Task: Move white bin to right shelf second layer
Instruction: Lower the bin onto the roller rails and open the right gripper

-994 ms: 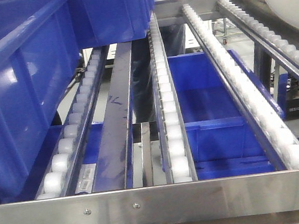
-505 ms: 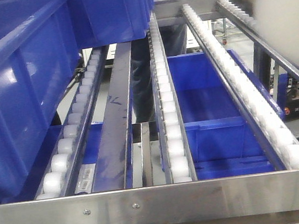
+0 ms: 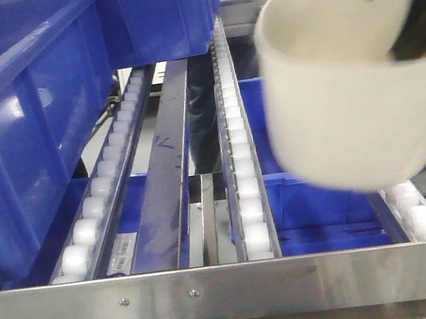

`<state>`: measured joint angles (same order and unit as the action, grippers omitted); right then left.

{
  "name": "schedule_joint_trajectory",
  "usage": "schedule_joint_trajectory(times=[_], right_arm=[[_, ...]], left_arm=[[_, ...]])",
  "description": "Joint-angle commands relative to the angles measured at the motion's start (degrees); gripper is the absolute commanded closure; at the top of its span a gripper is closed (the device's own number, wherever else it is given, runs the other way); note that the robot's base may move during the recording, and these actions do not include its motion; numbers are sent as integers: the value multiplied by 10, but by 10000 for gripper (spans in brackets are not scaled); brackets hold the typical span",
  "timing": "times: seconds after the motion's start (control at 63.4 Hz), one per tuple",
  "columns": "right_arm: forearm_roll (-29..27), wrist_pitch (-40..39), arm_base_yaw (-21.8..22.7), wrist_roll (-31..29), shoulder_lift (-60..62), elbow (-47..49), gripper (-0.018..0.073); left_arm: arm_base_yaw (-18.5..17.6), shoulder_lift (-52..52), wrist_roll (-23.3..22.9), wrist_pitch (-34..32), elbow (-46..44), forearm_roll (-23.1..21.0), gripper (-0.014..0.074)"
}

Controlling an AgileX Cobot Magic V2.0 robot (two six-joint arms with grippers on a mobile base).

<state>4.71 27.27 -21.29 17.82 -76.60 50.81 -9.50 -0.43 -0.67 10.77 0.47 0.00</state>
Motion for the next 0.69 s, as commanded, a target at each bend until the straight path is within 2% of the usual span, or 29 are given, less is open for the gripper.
schedule_joint_trajectory(times=[0.0,0.347,0.679], right_arm=[[1,-55,-4,3,-20,31,510],[3,-58,-3,3,-98,34,510],[3,-54,-3,3,-114,34,508]], left_arm=[[-4,-8,-4,-51,16,0,512],[-4,-8,-4,-51,16,0,512],[-4,-8,-4,-51,16,0,512]])
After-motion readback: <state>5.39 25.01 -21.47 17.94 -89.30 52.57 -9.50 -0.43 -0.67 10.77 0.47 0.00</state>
